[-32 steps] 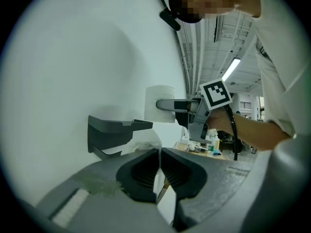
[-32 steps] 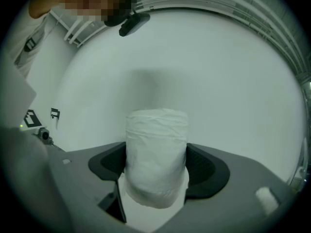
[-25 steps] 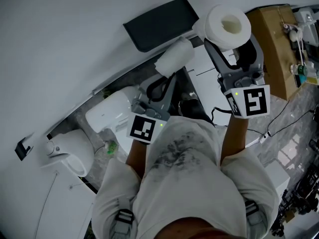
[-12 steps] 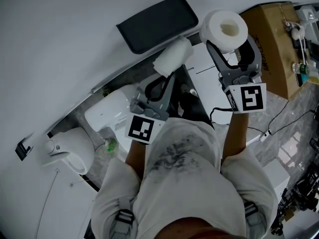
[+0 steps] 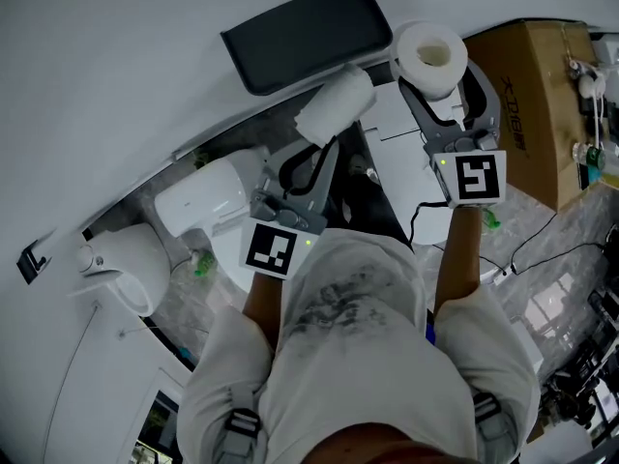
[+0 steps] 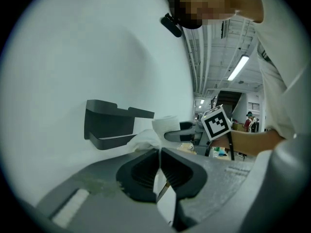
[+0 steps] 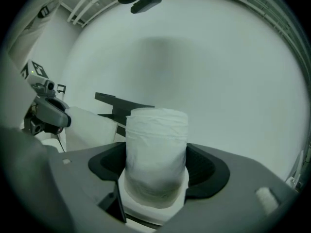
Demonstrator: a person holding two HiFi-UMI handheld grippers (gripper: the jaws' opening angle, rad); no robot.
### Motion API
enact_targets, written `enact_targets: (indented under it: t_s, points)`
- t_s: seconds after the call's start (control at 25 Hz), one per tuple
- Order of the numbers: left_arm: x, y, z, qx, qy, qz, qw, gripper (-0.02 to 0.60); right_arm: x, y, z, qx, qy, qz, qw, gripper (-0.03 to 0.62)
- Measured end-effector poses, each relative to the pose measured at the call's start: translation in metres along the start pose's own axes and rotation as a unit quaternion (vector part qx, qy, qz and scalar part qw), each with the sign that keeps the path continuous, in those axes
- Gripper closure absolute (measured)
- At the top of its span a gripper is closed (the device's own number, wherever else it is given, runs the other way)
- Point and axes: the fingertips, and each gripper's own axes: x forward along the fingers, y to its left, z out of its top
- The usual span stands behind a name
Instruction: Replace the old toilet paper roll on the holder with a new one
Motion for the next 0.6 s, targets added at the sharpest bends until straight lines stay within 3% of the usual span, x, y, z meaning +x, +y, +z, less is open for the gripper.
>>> enact_targets:
  t_s: [0.6]
  points:
    - [0.005,0.002,-0.010,-0.002,-0.005,0.050,0.9988,0.565,0.033,0.010,-0.038,-0.113,0.058,0.050,0.991,0.223]
